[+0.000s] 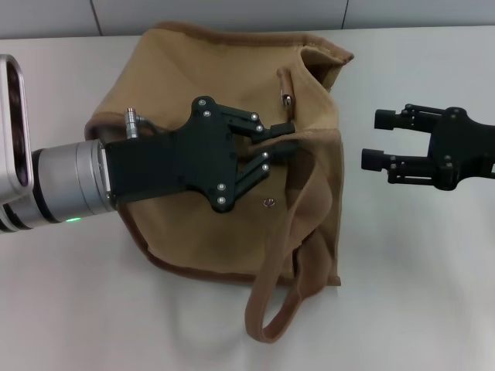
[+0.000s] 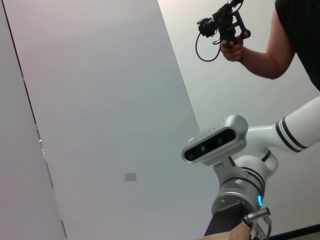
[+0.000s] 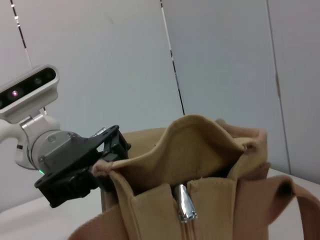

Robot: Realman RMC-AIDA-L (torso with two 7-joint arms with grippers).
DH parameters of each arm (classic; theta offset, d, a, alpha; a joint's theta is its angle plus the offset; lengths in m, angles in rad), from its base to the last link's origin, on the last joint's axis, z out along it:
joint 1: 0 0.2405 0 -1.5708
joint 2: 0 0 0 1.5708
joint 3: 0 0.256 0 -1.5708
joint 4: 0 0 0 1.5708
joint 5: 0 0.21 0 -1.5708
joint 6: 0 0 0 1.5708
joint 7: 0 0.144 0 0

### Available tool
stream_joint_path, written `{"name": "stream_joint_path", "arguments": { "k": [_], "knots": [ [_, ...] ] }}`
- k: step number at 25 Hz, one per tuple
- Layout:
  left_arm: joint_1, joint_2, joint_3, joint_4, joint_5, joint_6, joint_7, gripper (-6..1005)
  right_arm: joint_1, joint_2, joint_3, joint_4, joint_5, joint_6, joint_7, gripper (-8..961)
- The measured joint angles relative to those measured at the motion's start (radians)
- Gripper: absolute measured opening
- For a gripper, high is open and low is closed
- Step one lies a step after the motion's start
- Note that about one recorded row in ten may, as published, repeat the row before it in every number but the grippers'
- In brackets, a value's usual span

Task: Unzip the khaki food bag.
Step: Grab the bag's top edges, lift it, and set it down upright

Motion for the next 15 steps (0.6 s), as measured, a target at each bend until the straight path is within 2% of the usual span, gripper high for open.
{"name": "stream_joint_path", "arguments": {
  "k": [10, 15],
  "knots": [
    [0.002, -0.001, 0.007, -0.002, -0.001, 0.001, 0.000, 89, -0.006, 0.000, 0.009, 0.010, 0.145, -0.055, -0.008, 754],
    [0.005, -0.001, -0.001, -0.003, -0.003, 0.000, 0.000, 89, -0.009, 0.004, 0.011, 0.075, 0.157, -0.123, -0.184, 753]
  ]
}}
